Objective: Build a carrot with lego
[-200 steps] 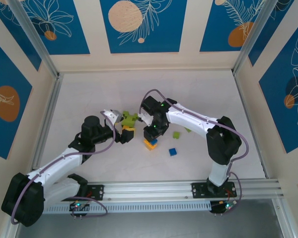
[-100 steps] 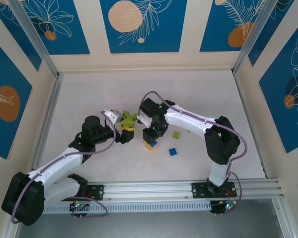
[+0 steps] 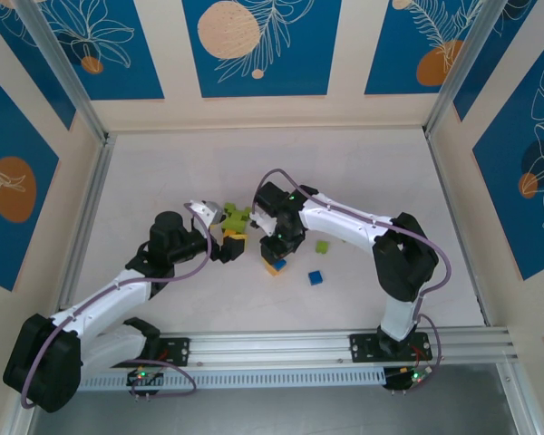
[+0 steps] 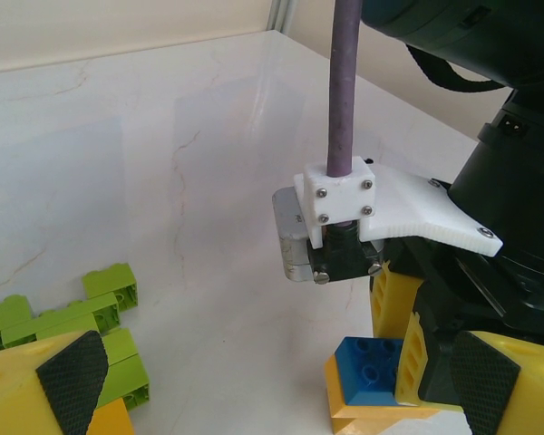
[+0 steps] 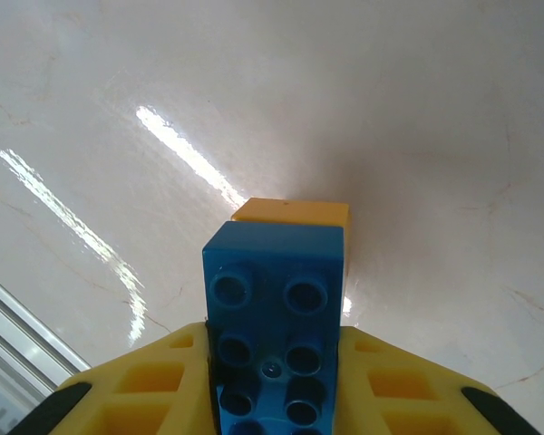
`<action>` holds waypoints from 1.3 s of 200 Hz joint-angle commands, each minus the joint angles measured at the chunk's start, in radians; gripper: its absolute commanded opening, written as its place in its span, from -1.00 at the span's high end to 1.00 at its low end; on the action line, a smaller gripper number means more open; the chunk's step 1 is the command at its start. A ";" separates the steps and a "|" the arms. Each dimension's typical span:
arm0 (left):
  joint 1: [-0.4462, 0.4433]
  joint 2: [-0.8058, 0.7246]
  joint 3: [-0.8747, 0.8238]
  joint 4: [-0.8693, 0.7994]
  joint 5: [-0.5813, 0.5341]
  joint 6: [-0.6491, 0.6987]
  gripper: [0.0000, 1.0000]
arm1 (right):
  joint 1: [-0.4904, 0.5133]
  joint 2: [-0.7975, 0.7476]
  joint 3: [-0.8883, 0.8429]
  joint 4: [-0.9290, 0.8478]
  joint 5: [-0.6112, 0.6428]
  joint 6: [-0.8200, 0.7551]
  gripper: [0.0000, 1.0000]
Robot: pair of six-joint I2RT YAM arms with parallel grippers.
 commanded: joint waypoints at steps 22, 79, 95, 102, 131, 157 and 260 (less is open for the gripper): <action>0.002 0.003 0.019 0.025 0.026 0.026 -0.99 | 0.028 0.040 -0.051 -0.021 0.030 0.033 0.40; 0.002 0.002 0.019 0.023 0.023 0.028 -0.99 | 0.038 0.085 -0.095 -0.024 0.048 0.044 0.40; 0.002 0.003 0.020 0.025 0.024 0.029 -0.99 | 0.040 0.095 -0.114 -0.016 0.047 0.051 0.40; 0.002 0.004 0.020 0.025 0.025 0.028 -0.99 | 0.042 0.099 -0.123 -0.011 0.045 0.054 0.40; 0.002 0.005 0.019 0.027 0.025 0.027 -0.99 | 0.045 0.099 -0.145 -0.001 0.048 0.064 0.40; 0.003 0.005 0.019 0.027 0.026 0.026 -0.99 | 0.045 0.056 -0.135 0.005 0.043 0.066 0.40; 0.002 0.002 0.021 0.024 0.030 0.027 -0.99 | 0.045 -0.067 -0.075 0.015 0.053 0.074 -0.27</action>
